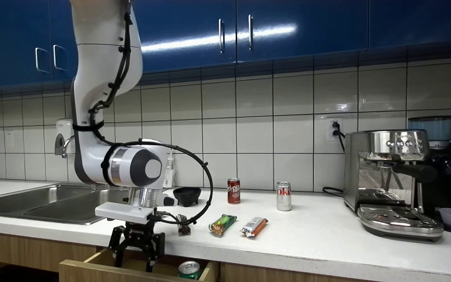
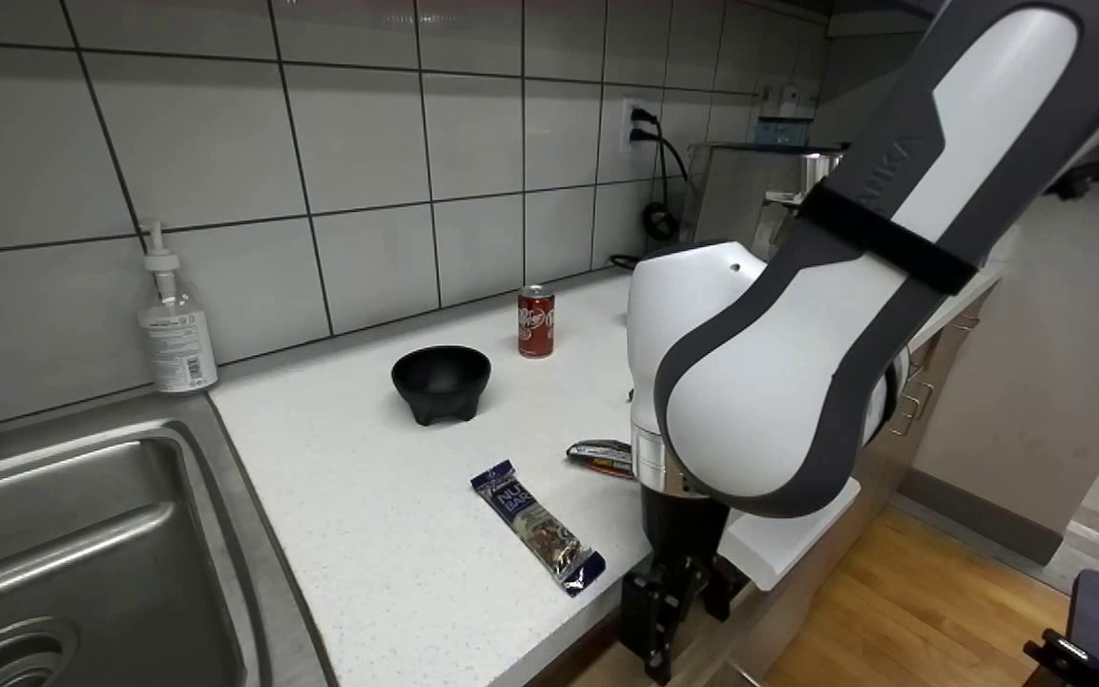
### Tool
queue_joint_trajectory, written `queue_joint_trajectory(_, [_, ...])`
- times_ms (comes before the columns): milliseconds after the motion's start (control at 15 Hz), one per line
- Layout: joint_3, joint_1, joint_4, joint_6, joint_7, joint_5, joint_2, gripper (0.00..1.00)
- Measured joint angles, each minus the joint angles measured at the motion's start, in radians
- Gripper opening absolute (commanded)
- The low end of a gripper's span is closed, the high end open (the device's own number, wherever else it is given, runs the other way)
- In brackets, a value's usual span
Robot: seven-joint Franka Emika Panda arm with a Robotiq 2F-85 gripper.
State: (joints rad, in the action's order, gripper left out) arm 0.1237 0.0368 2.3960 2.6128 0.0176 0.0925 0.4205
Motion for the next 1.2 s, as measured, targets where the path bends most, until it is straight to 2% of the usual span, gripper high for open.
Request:
queue_joint_trajectory(733, [0.0, 0.003, 0.01, -0.167, 0.001, 0.007, -0.037, 1.0])
queue_joint_trajectory(1200, [0.0, 0.021, 0.086, -0.281, 0.006, 0.008, -0.116, 1.0])
